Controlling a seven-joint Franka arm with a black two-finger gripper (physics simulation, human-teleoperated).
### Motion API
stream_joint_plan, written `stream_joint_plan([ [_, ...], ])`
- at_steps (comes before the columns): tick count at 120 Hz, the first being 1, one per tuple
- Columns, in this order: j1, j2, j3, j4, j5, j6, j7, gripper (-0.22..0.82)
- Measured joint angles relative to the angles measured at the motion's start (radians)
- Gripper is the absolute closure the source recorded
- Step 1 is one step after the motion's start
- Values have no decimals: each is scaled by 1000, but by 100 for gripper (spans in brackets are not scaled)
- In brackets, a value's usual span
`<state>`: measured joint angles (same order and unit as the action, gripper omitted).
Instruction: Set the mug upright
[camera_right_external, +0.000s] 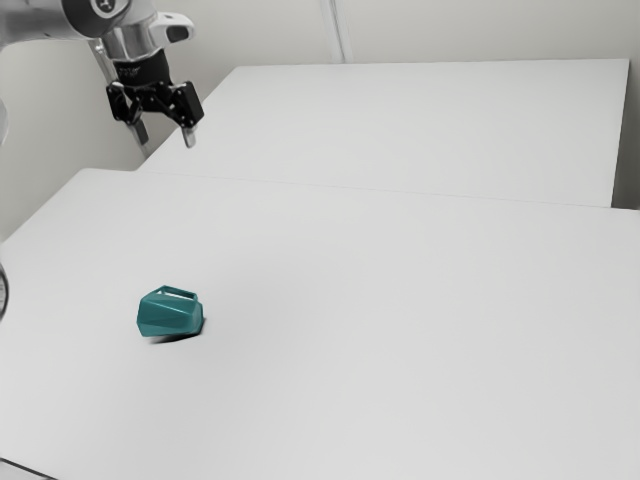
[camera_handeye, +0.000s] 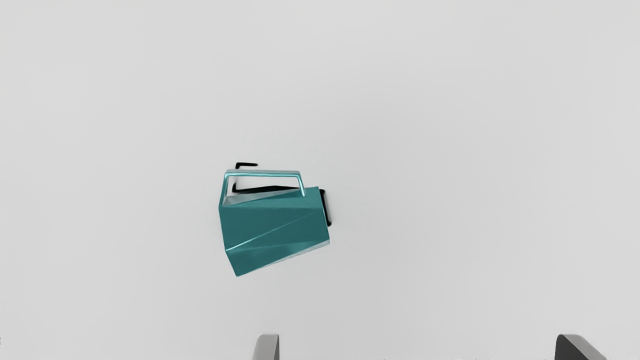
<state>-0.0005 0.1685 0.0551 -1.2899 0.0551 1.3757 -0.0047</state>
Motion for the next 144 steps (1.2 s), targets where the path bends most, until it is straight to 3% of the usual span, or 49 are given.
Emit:
stream_joint_plan([
  [28,6,20,30,-7,-22,-39,-1,0],
  [94,15,48,373,-260,-355,-8,75,0],
  [144,115,122,406,-427,-541,56,277,0],
])
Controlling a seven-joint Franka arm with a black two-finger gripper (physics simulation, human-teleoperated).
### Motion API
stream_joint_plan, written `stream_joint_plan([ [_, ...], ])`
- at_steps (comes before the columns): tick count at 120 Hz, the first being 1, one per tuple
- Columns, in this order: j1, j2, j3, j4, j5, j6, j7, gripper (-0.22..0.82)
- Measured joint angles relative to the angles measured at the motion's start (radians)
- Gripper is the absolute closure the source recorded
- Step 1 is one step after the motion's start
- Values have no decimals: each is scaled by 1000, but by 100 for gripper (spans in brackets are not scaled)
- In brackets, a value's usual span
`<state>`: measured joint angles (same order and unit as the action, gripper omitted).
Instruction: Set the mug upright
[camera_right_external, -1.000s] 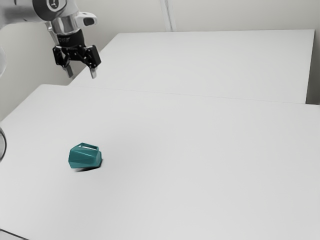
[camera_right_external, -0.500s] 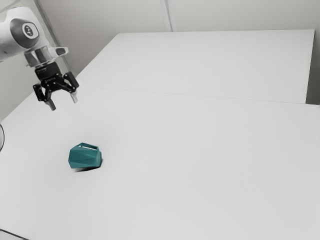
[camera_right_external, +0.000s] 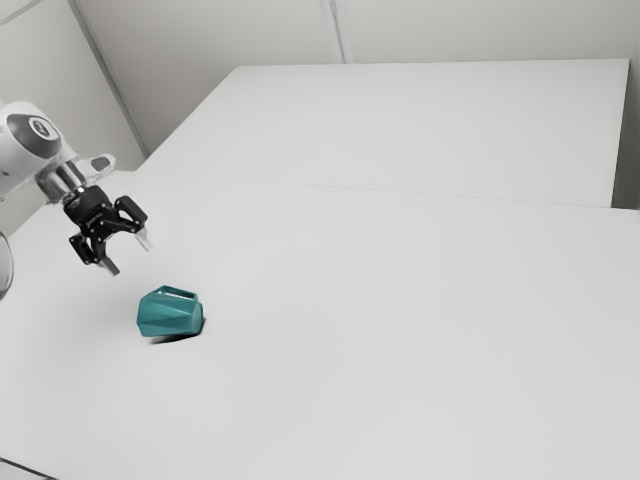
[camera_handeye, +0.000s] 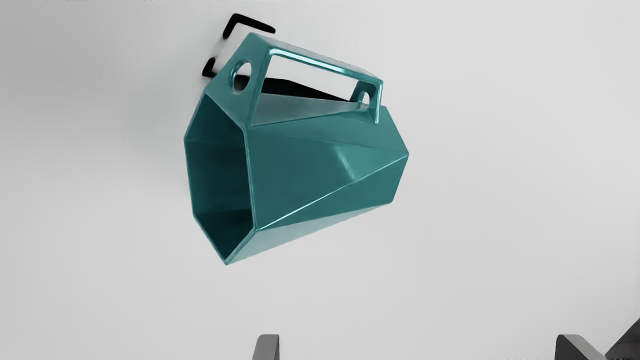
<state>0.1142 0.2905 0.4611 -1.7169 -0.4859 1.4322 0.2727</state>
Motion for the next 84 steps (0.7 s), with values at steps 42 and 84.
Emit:
stream_joint_plan([
  [42,59,76,3,-42,-78,22,150,0],
  [84,83,142,2,-72,-164,40,294,0],
])
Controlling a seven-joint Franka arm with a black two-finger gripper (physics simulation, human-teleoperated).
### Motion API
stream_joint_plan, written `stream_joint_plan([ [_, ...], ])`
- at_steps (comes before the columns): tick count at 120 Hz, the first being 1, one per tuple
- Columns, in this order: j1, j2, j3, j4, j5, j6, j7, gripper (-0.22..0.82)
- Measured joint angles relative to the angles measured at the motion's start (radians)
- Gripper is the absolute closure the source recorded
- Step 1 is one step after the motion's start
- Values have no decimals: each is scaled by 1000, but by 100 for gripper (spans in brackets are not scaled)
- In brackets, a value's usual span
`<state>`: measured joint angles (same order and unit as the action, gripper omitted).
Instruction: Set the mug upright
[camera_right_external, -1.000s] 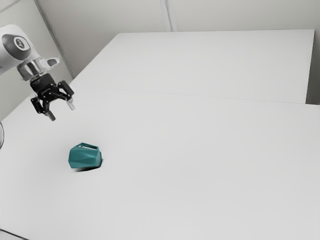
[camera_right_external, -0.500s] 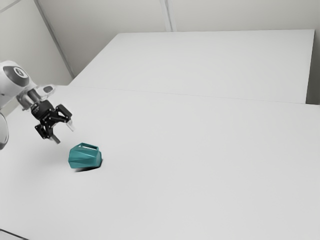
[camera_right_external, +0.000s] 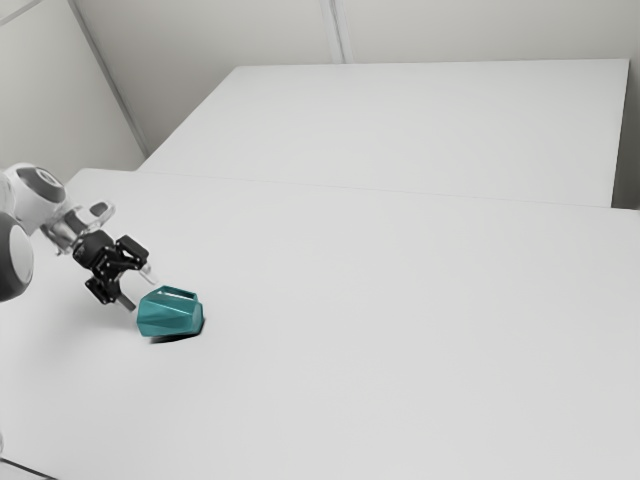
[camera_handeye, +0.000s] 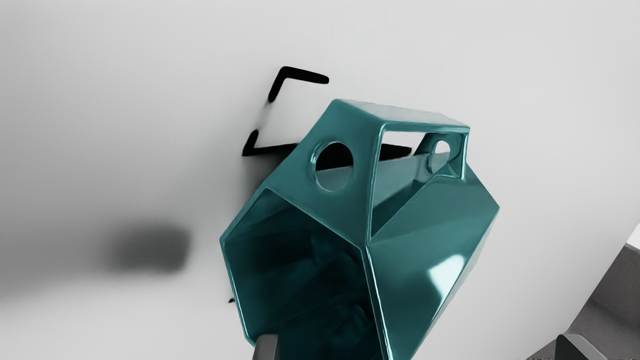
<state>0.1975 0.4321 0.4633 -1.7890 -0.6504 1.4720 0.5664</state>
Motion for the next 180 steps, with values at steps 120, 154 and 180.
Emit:
stream_joint_plan([
  [120,-1,19,-8,-83,-189,13,230,36],
  [154,-9,15,-9,-78,-200,11,268,67],
  [180,-11,3,-45,-57,-217,10,286,74],
])
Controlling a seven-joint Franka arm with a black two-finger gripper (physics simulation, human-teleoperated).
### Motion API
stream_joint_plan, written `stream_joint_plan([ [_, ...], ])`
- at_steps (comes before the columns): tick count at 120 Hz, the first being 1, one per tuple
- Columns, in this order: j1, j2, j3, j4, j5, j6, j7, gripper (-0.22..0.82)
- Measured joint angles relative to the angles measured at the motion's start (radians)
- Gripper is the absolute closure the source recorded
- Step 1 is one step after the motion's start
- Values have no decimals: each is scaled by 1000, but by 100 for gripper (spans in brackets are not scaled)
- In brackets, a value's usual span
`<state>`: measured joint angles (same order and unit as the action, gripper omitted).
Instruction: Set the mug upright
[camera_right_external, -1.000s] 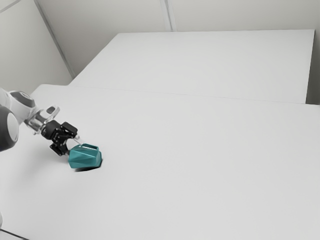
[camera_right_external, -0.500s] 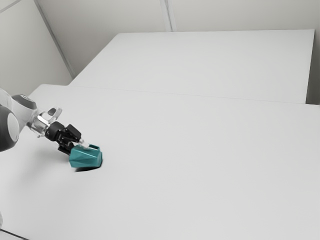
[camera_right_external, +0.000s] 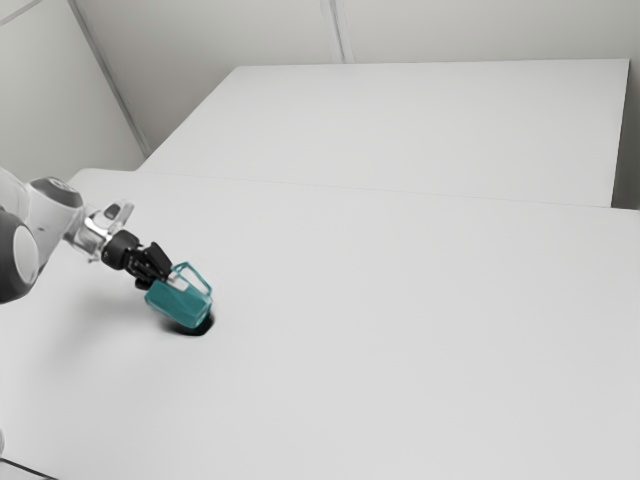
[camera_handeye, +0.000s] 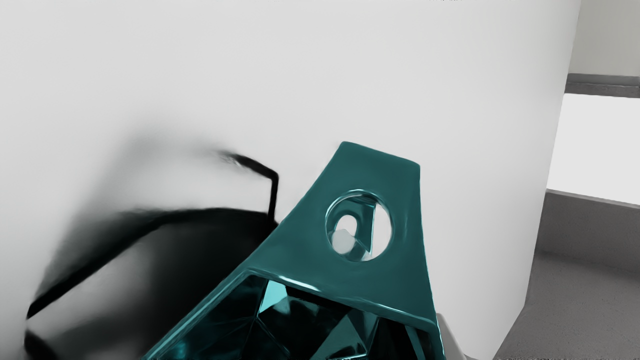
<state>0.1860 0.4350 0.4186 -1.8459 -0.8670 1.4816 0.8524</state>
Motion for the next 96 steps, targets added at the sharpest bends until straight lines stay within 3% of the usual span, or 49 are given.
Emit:
stream_joint_plan([
  [46,-91,-86,-36,5,17,27,8,76],
  [96,-195,-235,-162,47,382,139,-125,78],
])
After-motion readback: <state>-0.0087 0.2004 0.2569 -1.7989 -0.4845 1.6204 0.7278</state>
